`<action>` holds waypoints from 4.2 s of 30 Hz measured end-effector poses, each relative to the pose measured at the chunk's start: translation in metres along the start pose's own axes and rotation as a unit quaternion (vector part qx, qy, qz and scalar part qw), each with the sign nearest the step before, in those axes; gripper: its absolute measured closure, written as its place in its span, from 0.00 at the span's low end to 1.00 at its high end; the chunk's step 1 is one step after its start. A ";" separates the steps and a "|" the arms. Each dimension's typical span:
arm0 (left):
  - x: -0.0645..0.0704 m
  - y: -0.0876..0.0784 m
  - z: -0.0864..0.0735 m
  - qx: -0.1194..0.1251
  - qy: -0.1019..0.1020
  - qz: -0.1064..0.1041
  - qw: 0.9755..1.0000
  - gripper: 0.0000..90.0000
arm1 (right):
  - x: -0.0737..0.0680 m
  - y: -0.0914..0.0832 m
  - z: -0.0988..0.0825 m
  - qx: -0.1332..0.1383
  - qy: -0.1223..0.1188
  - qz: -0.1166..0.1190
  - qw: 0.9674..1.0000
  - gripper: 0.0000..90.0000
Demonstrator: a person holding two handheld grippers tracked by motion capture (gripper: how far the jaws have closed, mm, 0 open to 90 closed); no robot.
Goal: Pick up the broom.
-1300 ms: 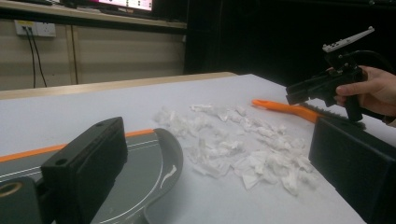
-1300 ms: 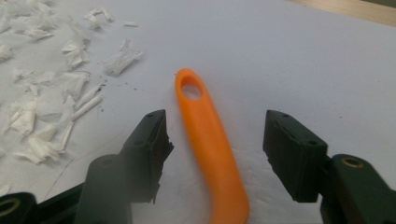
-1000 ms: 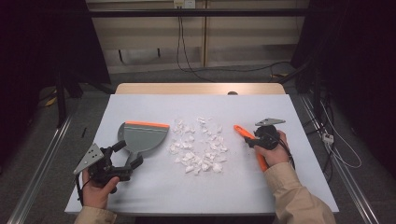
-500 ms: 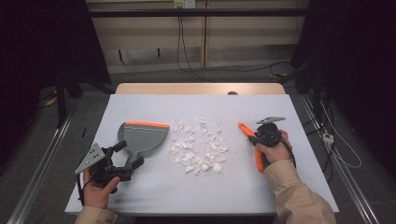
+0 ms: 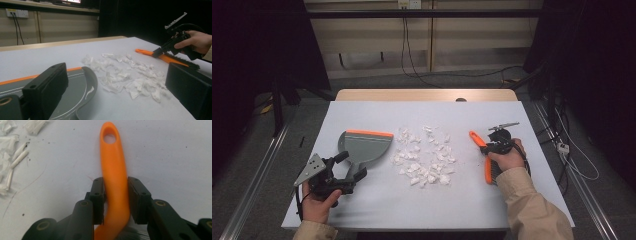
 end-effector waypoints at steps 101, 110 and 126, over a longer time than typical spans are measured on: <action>0.074 0.086 0.027 0.020 0.005 -0.096 0.995 0.05 | -0.030 -0.113 0.026 0.352 0.007 0.029 0.936 0.79; 0.084 0.107 0.027 -0.003 0.009 -0.122 0.992 0.08 | -0.062 -0.118 0.048 0.365 -0.022 0.053 0.929 0.79; 0.092 0.147 0.008 -0.092 0.000 -0.124 0.988 0.41 | -0.141 -0.093 0.078 0.346 -0.085 0.126 0.926 0.79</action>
Point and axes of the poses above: each handheld gripper's, and its own axes: y roughly forward along the jaws, z roughly out of its top, x roughly to its right, the point moved 4 cm from there along y, roughly forward along the jaws, and after that the axes turned 3 degrees about x, right-handed, at the moved point
